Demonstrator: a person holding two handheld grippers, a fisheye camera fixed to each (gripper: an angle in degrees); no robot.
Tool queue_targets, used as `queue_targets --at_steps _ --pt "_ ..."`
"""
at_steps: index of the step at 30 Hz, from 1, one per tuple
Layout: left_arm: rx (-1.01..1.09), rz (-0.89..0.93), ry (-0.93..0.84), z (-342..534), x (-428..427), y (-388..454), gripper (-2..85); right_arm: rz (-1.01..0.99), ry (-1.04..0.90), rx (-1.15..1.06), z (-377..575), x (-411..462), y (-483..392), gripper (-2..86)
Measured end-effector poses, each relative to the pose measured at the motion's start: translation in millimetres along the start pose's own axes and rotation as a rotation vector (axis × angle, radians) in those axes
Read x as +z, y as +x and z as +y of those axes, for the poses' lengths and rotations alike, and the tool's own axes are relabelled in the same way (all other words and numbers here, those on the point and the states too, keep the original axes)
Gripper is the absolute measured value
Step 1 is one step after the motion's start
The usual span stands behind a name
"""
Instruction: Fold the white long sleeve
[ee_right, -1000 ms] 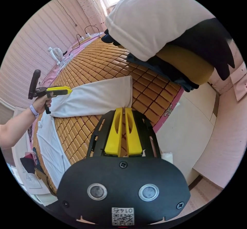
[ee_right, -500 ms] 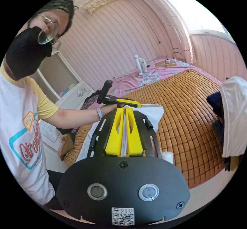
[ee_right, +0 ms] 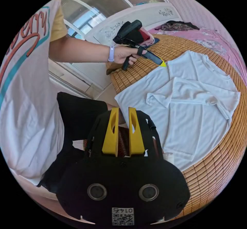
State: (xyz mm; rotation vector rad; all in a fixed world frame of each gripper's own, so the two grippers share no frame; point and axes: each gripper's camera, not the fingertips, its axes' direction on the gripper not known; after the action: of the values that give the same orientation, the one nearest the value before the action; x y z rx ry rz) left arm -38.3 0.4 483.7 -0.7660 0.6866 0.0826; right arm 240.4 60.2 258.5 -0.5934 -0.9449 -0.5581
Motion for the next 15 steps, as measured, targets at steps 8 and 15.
queue_targets --at_steps 8,15 --pt "0.105 0.054 -0.052 33.6 7.0 52.6 4.9 0.136 0.028 0.254 -30.1 2.6 40.1 5.8" --pt "0.088 -0.006 -0.092 18.9 44.5 82.8 6.0 0.196 0.023 0.320 -56.6 -10.9 52.7 5.4"
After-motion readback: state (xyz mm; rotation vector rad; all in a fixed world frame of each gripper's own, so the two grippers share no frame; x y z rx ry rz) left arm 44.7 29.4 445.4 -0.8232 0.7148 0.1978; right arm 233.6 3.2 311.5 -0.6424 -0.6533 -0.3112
